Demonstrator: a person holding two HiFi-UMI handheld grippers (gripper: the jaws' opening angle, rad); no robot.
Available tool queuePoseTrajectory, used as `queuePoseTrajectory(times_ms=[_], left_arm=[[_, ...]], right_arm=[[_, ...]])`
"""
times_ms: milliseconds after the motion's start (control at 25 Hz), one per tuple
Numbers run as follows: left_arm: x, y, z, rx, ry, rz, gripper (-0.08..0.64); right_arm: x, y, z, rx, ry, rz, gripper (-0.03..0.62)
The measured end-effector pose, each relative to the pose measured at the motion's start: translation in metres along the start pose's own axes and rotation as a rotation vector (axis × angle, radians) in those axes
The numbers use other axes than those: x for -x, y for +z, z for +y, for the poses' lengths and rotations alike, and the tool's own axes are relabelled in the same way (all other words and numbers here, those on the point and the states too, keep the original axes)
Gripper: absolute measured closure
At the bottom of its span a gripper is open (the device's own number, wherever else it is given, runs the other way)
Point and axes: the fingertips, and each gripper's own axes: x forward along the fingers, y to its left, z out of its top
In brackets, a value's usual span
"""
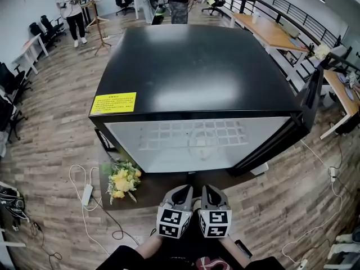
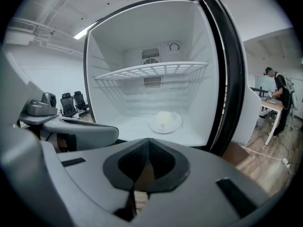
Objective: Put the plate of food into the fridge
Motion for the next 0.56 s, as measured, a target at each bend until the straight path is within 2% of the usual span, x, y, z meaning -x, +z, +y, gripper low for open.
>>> queuePoseTrajectory(times_ms=[560], left_arm=[[0.0038, 0.0032, 0.0098, -0.01, 0.003, -0.019, 0.552]], right_arm=[[-0.0033, -0.0018, 0.005, 0.01, -0.021, 0.001, 0.586]])
